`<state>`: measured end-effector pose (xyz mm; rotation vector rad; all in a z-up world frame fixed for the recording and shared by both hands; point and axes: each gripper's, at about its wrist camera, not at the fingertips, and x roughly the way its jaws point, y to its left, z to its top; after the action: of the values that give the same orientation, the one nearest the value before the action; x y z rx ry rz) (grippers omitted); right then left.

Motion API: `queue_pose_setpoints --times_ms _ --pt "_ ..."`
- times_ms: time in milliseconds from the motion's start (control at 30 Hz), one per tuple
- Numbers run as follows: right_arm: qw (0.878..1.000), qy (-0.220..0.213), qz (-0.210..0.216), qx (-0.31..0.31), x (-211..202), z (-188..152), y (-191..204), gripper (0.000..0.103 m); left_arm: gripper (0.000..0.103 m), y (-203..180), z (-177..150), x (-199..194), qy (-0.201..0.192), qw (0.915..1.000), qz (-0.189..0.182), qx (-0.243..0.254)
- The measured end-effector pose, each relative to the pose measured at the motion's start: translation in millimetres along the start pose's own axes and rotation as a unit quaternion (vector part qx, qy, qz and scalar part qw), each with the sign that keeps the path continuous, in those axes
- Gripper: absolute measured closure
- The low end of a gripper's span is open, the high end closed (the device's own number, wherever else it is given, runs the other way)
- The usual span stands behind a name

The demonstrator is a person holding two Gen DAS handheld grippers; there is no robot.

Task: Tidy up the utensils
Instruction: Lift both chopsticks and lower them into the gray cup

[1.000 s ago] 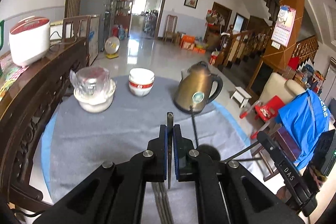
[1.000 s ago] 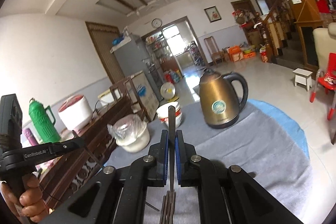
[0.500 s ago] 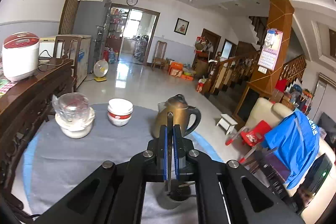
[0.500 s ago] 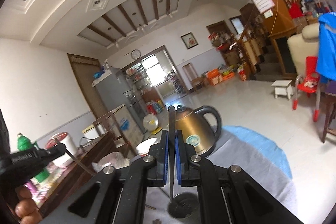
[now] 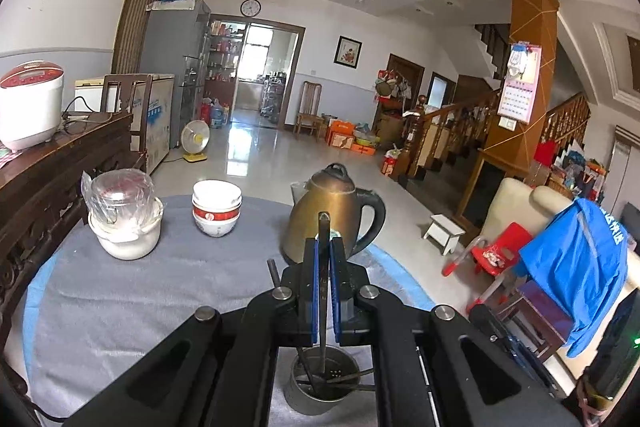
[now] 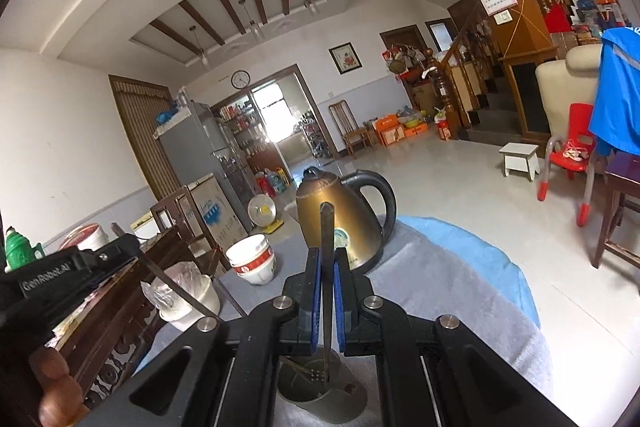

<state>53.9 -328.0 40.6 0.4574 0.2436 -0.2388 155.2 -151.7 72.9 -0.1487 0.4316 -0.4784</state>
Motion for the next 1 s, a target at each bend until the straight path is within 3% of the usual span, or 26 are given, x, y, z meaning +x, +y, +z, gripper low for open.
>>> queue_pose_setpoints --times_ms 400,1000 --pt "1.000 0.025 -0.001 0.001 10 -11 0 0.097 0.097 11 -22 24 0.035 0.9992 0.016 -0.005" --pt "1.000 0.014 0.002 0.009 5 -8 -2 0.097 0.097 19 -21 25 0.035 0.9991 0.015 -0.022"
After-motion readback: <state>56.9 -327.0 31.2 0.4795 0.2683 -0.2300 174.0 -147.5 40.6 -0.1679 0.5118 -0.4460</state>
